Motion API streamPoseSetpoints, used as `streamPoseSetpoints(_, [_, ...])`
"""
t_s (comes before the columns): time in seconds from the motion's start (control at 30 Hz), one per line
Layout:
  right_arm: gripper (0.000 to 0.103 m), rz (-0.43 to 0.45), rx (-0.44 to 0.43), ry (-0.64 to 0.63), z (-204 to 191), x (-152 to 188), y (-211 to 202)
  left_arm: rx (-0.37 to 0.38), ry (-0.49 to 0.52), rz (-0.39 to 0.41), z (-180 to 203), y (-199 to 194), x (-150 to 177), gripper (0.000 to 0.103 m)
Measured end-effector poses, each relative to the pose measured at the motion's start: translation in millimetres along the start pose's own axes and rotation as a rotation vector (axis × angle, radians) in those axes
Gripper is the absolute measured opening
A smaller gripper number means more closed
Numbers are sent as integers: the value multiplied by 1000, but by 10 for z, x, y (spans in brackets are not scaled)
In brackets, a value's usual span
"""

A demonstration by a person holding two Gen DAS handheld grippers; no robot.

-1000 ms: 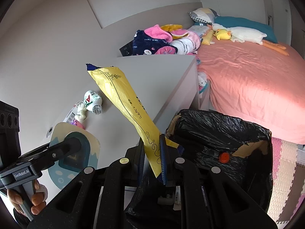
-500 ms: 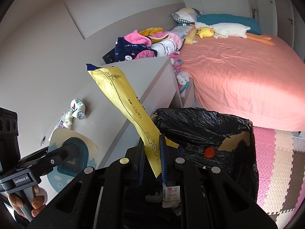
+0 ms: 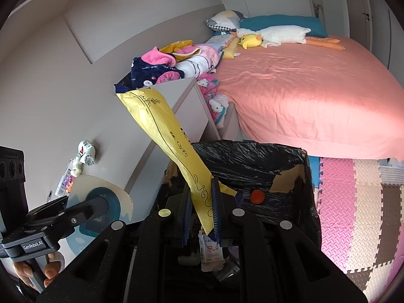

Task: Collect trash
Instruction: 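Carry the teal card and yellow packet over the black trash bag, then open both tools to drop the card and packet into the bag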

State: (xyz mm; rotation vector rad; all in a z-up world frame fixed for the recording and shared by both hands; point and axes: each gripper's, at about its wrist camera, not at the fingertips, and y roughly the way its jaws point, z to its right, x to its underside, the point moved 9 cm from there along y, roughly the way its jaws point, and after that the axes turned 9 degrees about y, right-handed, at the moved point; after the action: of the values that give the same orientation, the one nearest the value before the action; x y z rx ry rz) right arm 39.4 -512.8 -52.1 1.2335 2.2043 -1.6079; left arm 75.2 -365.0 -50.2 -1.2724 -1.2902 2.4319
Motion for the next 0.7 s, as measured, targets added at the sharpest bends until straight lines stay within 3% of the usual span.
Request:
streamPoseSetpoints(0.57, [16,1,51,48,310,8,0,40,76,-65,224,322,43,52])
streamPoseSetpoints(0.7, [16,-2,51,48,296,13,20,43,88,-87,201,356,76,60])
